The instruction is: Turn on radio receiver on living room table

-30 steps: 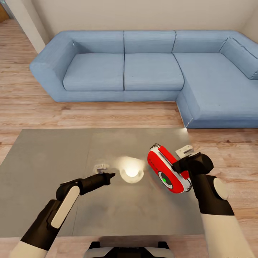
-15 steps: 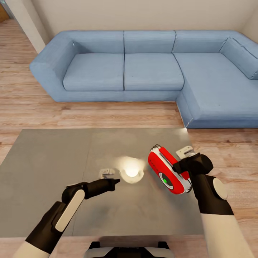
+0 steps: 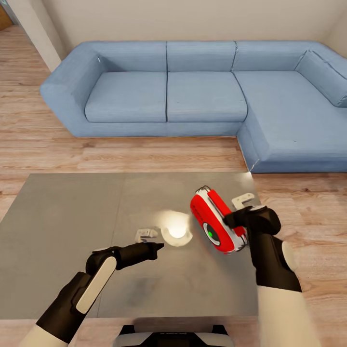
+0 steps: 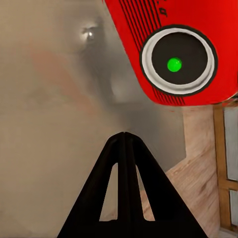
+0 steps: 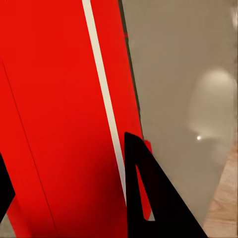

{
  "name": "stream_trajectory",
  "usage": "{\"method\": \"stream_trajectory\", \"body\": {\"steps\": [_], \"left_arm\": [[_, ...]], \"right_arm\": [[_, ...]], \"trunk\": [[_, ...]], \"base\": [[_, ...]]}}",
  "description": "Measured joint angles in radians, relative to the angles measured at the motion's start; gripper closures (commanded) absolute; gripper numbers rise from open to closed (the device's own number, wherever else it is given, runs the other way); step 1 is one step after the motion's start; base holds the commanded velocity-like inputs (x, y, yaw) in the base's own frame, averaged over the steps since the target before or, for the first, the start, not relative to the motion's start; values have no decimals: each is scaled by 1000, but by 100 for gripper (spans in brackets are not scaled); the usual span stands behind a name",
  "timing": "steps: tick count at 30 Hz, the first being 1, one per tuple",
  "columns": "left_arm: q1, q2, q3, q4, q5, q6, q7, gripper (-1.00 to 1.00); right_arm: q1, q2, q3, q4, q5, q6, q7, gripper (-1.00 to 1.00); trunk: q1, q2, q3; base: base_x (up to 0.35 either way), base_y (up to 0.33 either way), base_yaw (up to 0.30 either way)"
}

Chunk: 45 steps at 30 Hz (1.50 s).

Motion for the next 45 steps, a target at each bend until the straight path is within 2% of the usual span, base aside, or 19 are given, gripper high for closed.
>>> {"method": "stream_trajectory", "body": {"steps": [3,4,5,6,14,23,39,42,45], "left_arm": [[0,0,0,0,0,-1,-1,100],[0,0,0,0,0,-1,-1,100],[0,0,0,0,0,-2,-1,100],[0,0,0,0,0,-2,-1,100],[0,0,0,1,0,-2,-1,100],[1,0,0,2,0,-2,-1,100],[1,0,0,2,0,-2,-1,100],[1,0,0,2,0,-2,-1,100],[0,0,0,2,0,-2,-1,100]], "right_arm": [[0,29,-32,9,-62,-66,-108,100],[0,32,-36,12,-93,-74,-135,100],[0,33,-40,14,-145,-86,-171,100],[0,33,-40,15,-161,-81,-175,100],[0,33,-44,25,-176,-92,-198,100],[0,33,-45,164,-179,-152,-278,100],[0,33,-45,184,-180,-161,-288,100],[1,33,-46,231,-182,-161,-292,100],[0,33,-47,274,-179,-203,-319,100]], "trunk": [[0,0,0],[0,0,0],[0,0,0],[0,0,0],[0,0,0],[0,0,0],[0,0,0],[0,0,0],[0,0,0]], "base": [[0,0,0],[0,0,0],[0,0,0],[0,0,0],[0,0,0],[0,0,0],[0,0,0],[0,0,0],[0,0,0]]}}
